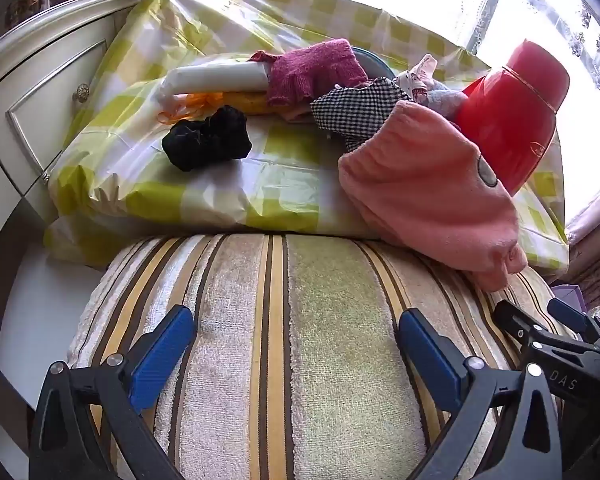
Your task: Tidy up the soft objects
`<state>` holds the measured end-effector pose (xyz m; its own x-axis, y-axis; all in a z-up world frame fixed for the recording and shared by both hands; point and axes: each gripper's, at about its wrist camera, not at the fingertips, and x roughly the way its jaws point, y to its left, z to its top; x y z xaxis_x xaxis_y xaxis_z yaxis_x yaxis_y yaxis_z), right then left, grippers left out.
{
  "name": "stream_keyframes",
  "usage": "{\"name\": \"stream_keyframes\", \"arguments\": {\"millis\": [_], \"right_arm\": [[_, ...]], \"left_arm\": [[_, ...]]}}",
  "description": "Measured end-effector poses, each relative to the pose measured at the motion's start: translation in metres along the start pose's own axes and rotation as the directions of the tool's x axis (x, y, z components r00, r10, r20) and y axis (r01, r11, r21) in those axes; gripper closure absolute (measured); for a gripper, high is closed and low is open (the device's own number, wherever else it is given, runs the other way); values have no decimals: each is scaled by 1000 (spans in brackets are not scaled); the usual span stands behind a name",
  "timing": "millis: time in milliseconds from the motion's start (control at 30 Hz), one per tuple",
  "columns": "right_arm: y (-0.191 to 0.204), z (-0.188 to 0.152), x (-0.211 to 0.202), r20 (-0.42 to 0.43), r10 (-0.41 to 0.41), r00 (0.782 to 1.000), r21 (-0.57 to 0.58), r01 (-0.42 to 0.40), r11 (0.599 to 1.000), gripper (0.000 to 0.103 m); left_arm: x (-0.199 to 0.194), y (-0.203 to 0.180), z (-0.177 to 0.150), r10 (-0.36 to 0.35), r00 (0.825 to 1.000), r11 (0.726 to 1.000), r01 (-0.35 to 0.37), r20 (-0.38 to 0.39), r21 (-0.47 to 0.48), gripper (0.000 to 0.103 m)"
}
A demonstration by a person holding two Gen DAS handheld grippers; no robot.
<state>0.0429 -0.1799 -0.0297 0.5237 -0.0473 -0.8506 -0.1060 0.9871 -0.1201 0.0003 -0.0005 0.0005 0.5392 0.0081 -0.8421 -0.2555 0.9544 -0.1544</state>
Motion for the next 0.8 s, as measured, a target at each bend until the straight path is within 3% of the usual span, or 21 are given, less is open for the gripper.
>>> {"name": "stream_keyframes", "arguments": {"millis": [800], "right_arm": [[-2,-1,0,-3,-3,1000,-3,3,1000,0]], "left_arm": [[-1,2,-2,42,999,999,-42,22,10,0]]}}
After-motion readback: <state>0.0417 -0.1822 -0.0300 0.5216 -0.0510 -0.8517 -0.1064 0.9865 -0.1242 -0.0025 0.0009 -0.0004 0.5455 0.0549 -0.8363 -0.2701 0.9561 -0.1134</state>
